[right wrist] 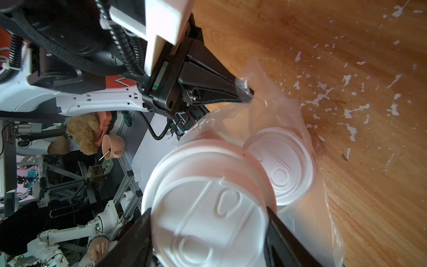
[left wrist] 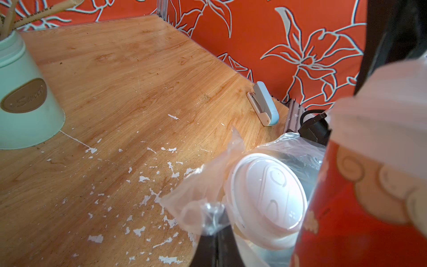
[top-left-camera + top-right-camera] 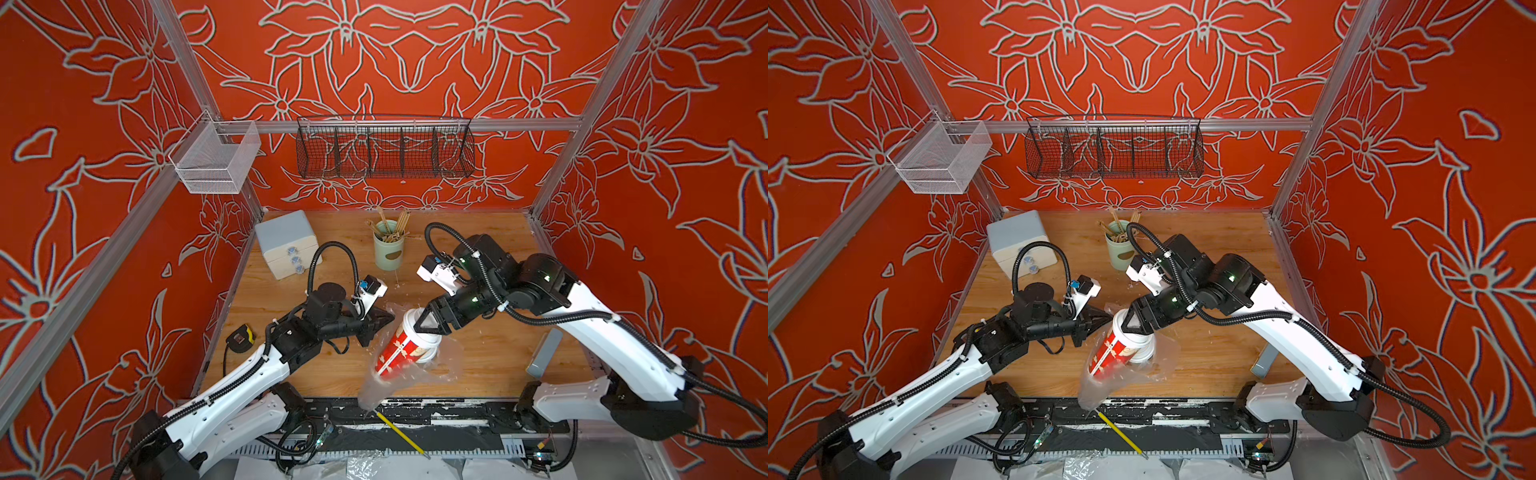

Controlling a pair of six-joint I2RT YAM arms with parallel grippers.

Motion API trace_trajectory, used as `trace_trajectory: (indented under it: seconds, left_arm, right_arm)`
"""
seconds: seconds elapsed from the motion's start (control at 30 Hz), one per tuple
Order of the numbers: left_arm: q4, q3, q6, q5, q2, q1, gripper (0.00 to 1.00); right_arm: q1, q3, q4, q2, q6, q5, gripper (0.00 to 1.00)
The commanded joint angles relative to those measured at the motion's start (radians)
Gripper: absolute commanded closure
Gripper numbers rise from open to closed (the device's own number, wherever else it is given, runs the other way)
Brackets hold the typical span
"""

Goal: Pack milk tea into plastic carrier bags
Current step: Place the milk tea cup in the plastic carrier bag.

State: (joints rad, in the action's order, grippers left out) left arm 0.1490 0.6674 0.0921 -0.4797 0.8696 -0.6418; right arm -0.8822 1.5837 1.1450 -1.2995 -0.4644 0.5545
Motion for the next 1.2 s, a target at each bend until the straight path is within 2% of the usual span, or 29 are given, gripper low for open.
trace_trajectory:
  seconds: [0.0, 0.43, 0.7, 1.1, 1.17]
  left_arm:
    - [0.003, -0.008, -0.014, 0.004, -0.014, -0.004, 1.00]
    - [0.010, -0.008, -0.020, 0.018, -0.023, -0.004, 1.00]
    - [0.009, -0.008, -0.018, 0.012, -0.028, -0.004, 1.00]
    - [0.012, -0.005, -0.020, 0.015, -0.021, -0.004, 1.00]
    - [0.012, -0.006, -0.020, 0.016, -0.023, -0.004, 1.00]
  right_arm:
    - [-0.022, -0.035, -0.120, -0.007, -0.030, 0.052, 1.00]
    - [-0.111, -0.057, -0.132, -0.115, 0.029, -0.004, 1.00]
    - [-0.136, -0.007, -0.097, -0.145, 0.064, -0.133, 1.00]
    - [-0.209, -0.007, -0.144, -0.210, 0.110, -0.089, 1.00]
    - [-0.217, -0.006, -0.146, -0.211, 0.115, -0.088, 0.97]
